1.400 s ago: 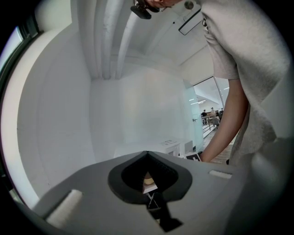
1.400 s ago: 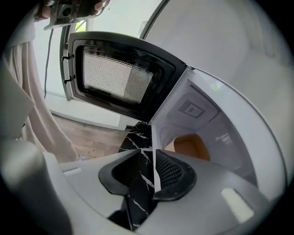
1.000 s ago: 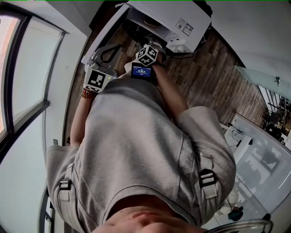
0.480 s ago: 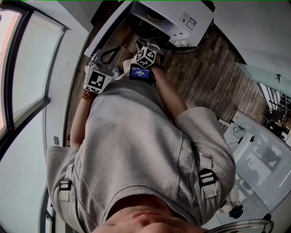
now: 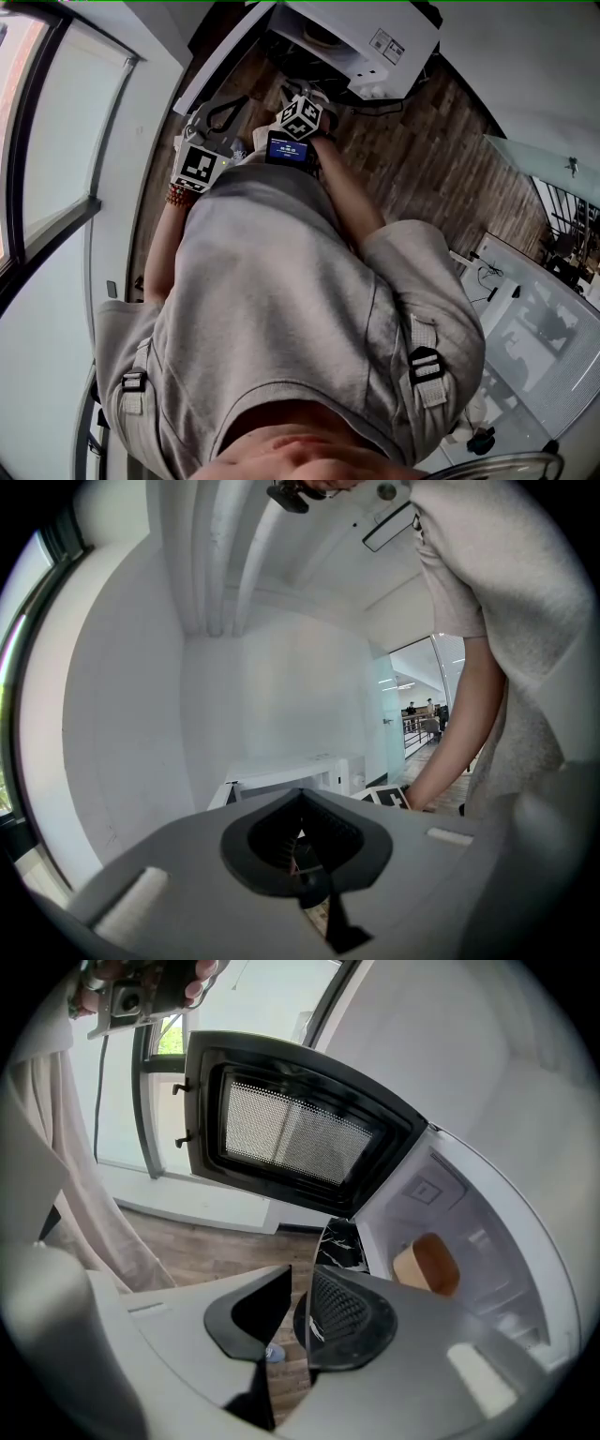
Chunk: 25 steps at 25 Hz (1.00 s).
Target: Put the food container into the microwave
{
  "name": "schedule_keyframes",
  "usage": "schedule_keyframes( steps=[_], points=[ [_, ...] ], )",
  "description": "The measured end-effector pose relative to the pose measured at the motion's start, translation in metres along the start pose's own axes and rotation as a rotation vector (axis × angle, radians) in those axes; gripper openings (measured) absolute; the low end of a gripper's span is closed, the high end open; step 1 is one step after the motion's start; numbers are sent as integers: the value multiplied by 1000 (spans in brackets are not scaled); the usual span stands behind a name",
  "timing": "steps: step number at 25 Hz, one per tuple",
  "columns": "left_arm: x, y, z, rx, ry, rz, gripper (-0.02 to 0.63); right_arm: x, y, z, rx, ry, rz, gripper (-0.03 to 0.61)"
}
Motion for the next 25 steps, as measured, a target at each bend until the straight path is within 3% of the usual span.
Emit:
schedule_keyframes(
  steps=[10, 22, 25],
  points=[
    [1, -1, -1, 6, 6, 21, -2, 25, 20, 25, 113, -40, -49, 84],
    [4, 10, -11, 53, -24, 34, -2, 53, 90, 130, 469, -113, -30, 61],
    [3, 16, -13, 71, -24, 39, -2, 52, 99, 158, 563, -104, -95, 49]
  ],
)
Point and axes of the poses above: the fingertips, and each gripper's own axes: z backward along the fingers, x to its right, y out of its top, the point moved 4 cm from there along z, backward along the fingers, and after that the axes turned 5 degrees about -y, right-handed, at the moved point
